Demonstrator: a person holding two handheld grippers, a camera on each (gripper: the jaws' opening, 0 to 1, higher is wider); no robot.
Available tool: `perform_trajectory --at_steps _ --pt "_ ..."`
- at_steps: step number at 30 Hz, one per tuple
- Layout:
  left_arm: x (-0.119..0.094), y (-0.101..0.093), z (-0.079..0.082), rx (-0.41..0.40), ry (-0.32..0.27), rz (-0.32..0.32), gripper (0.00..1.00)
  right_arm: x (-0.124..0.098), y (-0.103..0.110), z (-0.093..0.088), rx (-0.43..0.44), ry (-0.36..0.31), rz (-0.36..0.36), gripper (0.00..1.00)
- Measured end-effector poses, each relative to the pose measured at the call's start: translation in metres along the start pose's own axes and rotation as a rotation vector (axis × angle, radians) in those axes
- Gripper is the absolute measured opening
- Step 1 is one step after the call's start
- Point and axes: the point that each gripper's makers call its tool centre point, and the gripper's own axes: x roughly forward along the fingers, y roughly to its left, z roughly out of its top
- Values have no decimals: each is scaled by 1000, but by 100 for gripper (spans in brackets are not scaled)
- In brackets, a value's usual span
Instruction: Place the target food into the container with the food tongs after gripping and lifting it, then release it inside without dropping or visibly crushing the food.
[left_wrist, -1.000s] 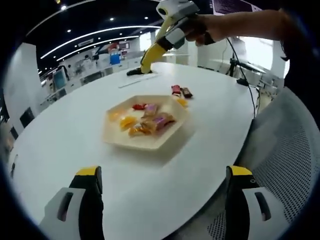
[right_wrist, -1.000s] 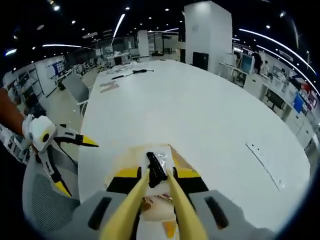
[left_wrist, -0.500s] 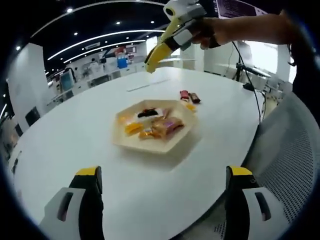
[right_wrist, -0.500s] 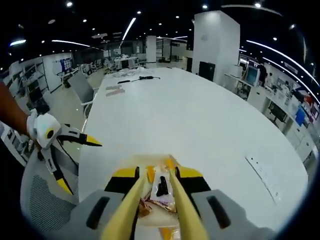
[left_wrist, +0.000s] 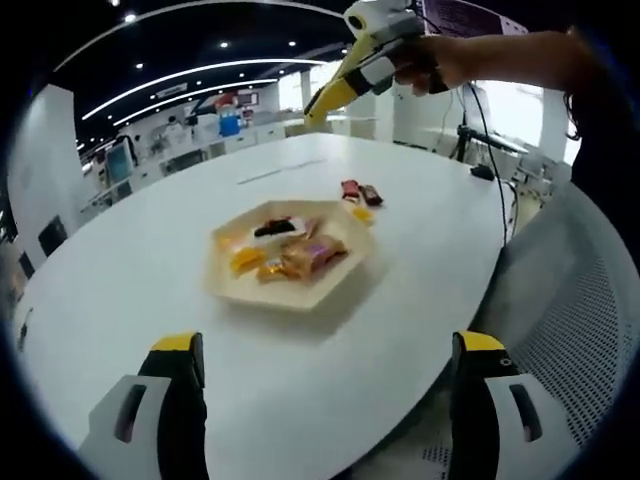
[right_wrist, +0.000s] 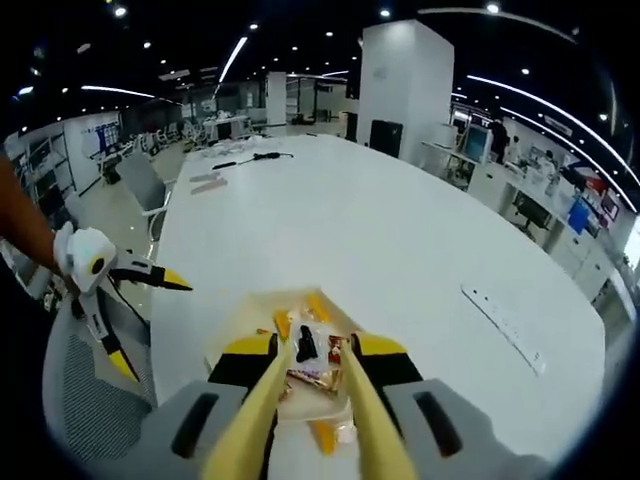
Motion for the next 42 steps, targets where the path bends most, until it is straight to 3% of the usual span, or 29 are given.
perform_trajectory --at_steps 10,27,42 --pt "1 -1 -2 12 6 -11 99 -9 -4 -10 39 -9 -55 28" --pt "-1 1 -1 26 -2 -6 97 -48 -39 -36 140 -31 -185 28" --pt "0 0 3 21 -21 -10 97 -58 -48 -61 159 -27 -229 29"
